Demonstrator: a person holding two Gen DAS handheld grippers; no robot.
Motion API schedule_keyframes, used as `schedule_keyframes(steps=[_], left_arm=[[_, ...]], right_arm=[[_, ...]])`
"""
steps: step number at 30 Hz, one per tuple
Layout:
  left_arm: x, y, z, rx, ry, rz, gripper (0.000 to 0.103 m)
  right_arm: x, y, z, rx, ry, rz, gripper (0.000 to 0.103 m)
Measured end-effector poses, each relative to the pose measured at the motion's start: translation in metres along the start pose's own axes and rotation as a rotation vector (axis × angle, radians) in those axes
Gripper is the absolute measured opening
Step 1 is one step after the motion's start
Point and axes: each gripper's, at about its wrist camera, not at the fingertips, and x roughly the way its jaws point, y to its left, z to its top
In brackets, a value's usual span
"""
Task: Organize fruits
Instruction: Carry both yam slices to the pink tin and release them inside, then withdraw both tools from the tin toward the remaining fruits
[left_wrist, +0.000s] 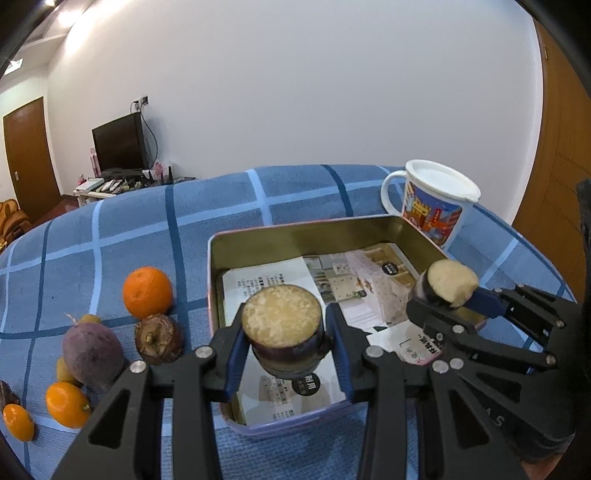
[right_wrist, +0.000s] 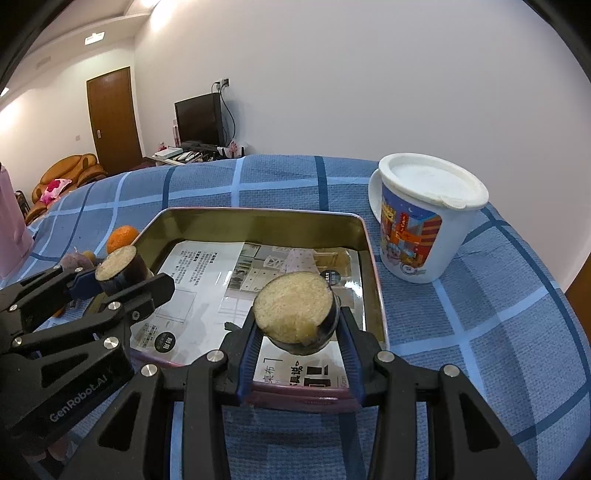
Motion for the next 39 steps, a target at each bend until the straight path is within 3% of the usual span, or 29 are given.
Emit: schedule_keyframes(steps=[14,17,19,21,26,28,31,39], left_arm=[[-0.003,-0.003,0.000,0.010,-0.021,0.048,0.045],[-0.009,-0.001,-0.001,0.003,-0.043,0.076,0.055],[-0.015,0.002,-0.002,-0.011,-0.071,0.100,0.072],[-0.025,0.005,-0.004,-0.032,-0.115,0.131,0.081],[-0.041,0.012,-0.008,-0.049,-0.181,0.173,0.091],[-0.044,0.015,-0.010,-0.059,-0.195,0.184,0.099],[-0.052,0.017,-0.013,-0.061,-0.229,0.194,0.100],[-0.062,0.017,-0.019,-0.038,-0.257,0.239,0.103]], right_arm=[[-0.004,0.012,0.001,-0.054,-0.018,0.004,0.043],[-0.005,0.011,0.001,-0.044,-0.020,-0.008,0.043],[-0.006,0.009,0.001,-0.032,-0.029,-0.016,0.044],[-0.012,0.009,0.002,-0.027,-0.062,-0.027,0.044],[-0.025,0.009,0.003,-0.033,-0.143,-0.110,0.066],[-0.028,0.007,0.003,-0.019,-0.167,-0.111,0.070],[-0.032,0.006,0.003,-0.006,-0.194,-0.106,0.076],[-0.037,0.009,0.003,0.008,-0.223,-0.122,0.076]])
